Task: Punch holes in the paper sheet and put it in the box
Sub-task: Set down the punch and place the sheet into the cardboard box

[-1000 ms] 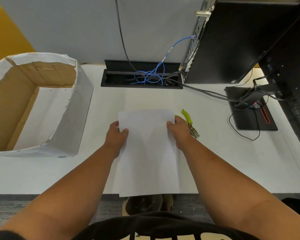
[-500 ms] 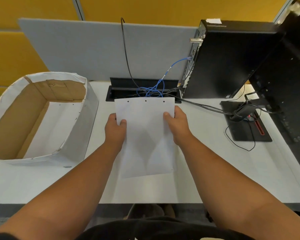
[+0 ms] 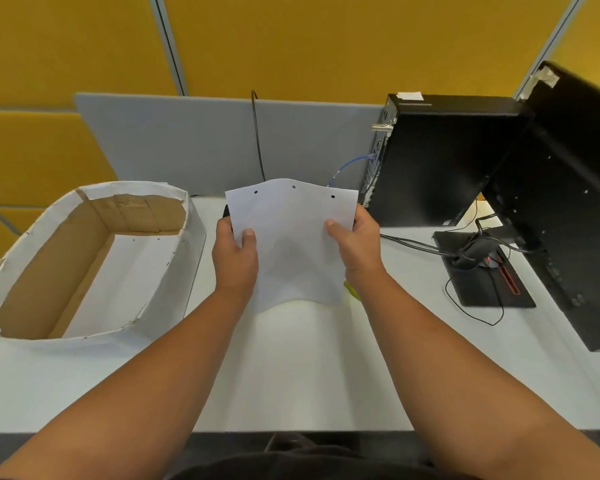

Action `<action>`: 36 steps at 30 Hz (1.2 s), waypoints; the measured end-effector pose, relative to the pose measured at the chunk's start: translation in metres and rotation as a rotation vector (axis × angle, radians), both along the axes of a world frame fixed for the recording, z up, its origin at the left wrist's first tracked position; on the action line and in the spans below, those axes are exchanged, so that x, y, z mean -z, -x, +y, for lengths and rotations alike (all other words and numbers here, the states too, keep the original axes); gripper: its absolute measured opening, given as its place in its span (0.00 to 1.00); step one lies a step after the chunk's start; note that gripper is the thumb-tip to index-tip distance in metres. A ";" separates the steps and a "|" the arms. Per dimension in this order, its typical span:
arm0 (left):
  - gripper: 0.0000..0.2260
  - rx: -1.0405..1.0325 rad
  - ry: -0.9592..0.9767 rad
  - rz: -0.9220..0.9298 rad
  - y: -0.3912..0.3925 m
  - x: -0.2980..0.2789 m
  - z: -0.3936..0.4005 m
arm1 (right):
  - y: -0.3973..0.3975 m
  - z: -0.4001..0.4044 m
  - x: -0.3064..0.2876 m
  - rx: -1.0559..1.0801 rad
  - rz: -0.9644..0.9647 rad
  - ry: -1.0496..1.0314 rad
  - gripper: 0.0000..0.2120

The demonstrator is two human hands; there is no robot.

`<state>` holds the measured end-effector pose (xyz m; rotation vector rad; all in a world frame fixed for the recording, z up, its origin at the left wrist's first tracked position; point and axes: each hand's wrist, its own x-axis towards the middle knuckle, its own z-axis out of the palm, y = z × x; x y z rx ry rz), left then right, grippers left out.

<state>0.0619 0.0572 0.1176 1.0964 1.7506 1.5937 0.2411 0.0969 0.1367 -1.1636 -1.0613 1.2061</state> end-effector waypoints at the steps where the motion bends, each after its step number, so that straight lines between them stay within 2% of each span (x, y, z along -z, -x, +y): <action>1: 0.10 0.010 0.007 -0.013 0.000 0.001 -0.002 | -0.001 -0.001 0.003 0.003 -0.003 0.007 0.16; 4: 0.12 0.036 0.084 -0.027 0.002 0.009 -0.009 | -0.004 -0.006 0.016 0.009 -0.047 0.064 0.17; 9: 0.08 0.077 0.139 -0.048 0.001 0.015 -0.018 | -0.008 -0.009 0.030 0.004 -0.115 0.134 0.18; 20: 0.11 0.040 0.110 -0.086 0.000 0.004 -0.016 | -0.004 -0.006 0.026 0.004 -0.124 0.087 0.16; 26: 0.06 0.082 0.184 -0.101 -0.003 0.014 -0.025 | -0.007 -0.012 0.041 -0.031 -0.204 0.180 0.19; 36: 0.08 0.107 0.246 -0.058 0.002 0.024 -0.025 | -0.005 -0.010 0.044 -0.031 -0.251 0.232 0.20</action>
